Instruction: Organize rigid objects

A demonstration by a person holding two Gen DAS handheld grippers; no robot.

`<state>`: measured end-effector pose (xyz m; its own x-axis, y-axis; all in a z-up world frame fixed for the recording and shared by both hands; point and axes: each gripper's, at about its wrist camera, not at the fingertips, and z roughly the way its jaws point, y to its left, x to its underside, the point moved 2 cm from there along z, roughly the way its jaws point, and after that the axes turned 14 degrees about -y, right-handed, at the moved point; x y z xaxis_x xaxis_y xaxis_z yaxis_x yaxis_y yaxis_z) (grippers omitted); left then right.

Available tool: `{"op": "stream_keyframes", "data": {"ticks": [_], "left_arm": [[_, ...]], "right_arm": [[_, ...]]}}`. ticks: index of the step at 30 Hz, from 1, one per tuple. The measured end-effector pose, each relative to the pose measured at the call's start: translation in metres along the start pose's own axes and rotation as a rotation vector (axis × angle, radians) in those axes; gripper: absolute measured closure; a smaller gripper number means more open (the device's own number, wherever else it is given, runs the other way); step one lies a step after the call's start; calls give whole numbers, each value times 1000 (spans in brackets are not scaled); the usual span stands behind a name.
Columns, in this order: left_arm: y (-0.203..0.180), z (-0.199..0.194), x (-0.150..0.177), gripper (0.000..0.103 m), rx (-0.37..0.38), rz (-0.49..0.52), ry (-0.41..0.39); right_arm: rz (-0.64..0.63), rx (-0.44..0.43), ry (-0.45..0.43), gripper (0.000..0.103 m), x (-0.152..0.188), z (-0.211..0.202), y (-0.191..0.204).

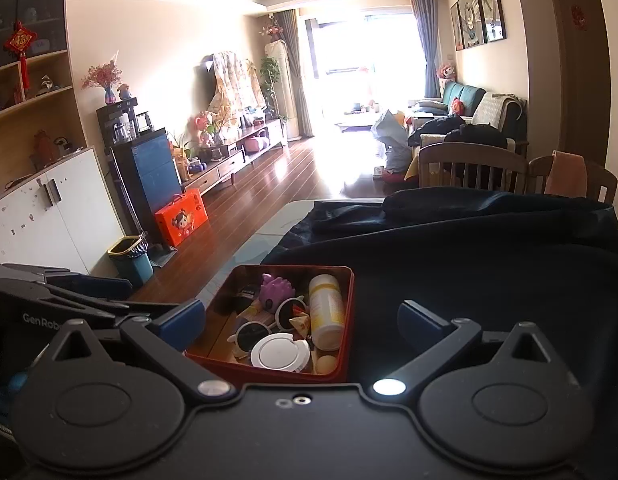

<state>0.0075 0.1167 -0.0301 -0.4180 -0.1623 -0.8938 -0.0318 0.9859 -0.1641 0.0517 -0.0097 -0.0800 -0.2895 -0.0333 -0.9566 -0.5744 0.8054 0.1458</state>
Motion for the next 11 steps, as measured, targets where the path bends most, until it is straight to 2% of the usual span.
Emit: {"op": "stream_keyframes", "data": {"ticks": [6, 11], "left_arm": [[-2, 2, -3, 0, -26, -12, -22], [-3, 8, -4, 0, -35, -36, -7]], "right_arm": [[-2, -2, 1, 0, 0, 0, 0], [-2, 12, 0, 0, 0, -3, -4]]}}
